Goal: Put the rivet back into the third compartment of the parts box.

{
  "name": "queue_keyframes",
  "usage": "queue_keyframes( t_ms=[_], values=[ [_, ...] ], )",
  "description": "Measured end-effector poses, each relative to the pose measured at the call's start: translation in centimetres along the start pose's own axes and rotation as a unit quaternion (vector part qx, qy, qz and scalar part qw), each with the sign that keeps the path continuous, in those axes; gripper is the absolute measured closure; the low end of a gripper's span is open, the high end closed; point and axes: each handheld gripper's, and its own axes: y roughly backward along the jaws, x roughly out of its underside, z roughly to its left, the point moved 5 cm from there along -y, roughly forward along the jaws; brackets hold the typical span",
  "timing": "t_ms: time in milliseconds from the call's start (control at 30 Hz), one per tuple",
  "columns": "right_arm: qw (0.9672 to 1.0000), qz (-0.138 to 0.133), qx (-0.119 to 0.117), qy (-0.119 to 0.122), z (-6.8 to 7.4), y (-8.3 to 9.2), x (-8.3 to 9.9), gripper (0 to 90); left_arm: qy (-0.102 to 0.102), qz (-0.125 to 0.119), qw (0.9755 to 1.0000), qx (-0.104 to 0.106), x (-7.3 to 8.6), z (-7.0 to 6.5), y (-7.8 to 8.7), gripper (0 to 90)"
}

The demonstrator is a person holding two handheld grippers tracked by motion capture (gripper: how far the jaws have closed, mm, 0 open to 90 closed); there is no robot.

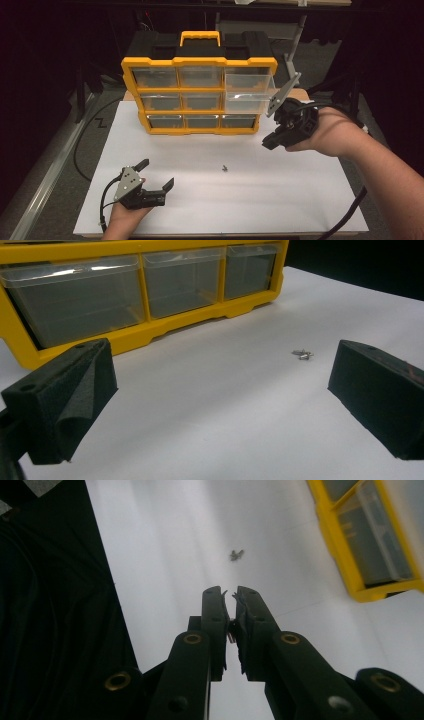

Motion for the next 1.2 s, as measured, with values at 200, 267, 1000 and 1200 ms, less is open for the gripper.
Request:
queue_keyframes(
  t_ms=[200, 267, 1000, 1200],
  values=[
    [0.9999, -0.003, 0.012, 0.001, -0.7, 2.2, -1.3, 84.3, -0.004, 0.003, 1.0, 0.002, 0.0, 0.0, -0.1, 0.3],
    [0.9999, -0.006, 0.015, 0.003, -0.8, 2.9, -1.8, 84.3, -0.003, 0.003, 1.0, 0.002, 0.0, 0.0, -0.1, 0.3],
    [0.9993, 0.007, 0.034, 0.011, -4.4, 5.6, -8.3, 84.2, 0.0, -0.002, 1.0, 0.005, -0.1, 0.0, 0.1, 0.3],
    [0.9992, 0.001, 0.04, 0.007, -6.0, 5.3, -10.3, 84.1, -0.001, -0.003, 1.0, 0.007, -0.1, 0.0, 0.2, 0.3]
  ],
)
